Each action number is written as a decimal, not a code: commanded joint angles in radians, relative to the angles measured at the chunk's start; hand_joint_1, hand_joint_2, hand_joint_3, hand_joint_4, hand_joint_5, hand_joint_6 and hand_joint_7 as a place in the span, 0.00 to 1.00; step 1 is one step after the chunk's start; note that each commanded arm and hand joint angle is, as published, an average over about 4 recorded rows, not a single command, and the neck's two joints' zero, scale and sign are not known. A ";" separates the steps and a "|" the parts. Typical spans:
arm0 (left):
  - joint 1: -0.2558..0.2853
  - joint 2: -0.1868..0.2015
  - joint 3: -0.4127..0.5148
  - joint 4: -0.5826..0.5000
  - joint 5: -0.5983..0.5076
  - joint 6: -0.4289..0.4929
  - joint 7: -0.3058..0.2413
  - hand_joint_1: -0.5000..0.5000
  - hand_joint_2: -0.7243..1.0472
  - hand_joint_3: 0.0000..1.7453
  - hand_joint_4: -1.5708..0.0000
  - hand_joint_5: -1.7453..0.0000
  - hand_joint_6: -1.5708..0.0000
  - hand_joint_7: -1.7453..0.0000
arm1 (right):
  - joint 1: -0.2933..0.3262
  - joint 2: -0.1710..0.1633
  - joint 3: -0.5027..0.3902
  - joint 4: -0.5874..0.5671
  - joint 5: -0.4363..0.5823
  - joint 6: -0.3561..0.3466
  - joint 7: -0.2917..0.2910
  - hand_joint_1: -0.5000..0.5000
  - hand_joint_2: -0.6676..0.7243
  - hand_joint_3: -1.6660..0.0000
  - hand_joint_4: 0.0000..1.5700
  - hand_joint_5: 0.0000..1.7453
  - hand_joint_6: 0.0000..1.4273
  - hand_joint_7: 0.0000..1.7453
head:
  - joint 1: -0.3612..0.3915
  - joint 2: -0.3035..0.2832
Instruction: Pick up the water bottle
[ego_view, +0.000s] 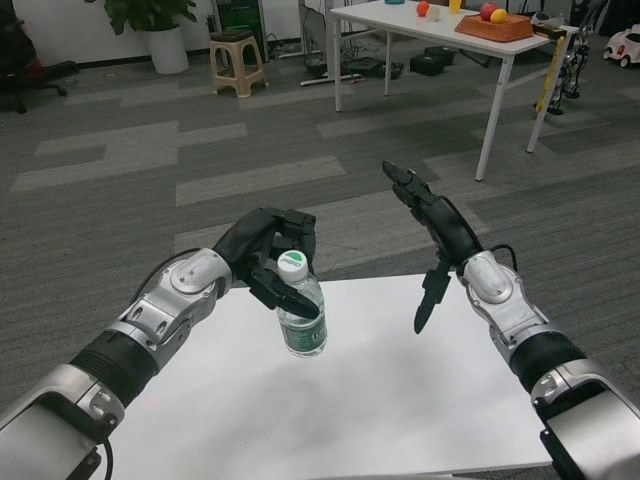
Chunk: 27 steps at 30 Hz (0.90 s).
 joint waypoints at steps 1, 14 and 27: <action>0.012 0.012 0.023 -0.024 0.006 0.006 -0.001 0.58 0.65 0.25 0.00 0.00 0.12 0.04 | -0.028 0.004 -0.004 -0.003 0.004 -0.005 -0.006 0.04 0.95 1.00 0.00 0.00 0.00 0.00 | 0.003 0.001; 0.034 0.019 0.046 -0.054 0.024 0.024 -0.003 0.59 0.65 0.25 0.00 0.00 0.12 0.03 | -0.027 0.008 -0.004 -0.010 0.004 -0.005 -0.007 0.04 0.95 1.00 0.00 0.00 0.00 0.00 | 0.008 0.003; 0.045 0.019 0.059 -0.070 0.039 0.039 -0.004 0.58 0.65 0.25 0.00 0.00 0.12 0.04 | -0.022 0.008 -0.004 -0.017 0.004 -0.005 -0.007 0.04 0.94 1.00 0.00 0.00 0.00 0.00 | 0.007 0.004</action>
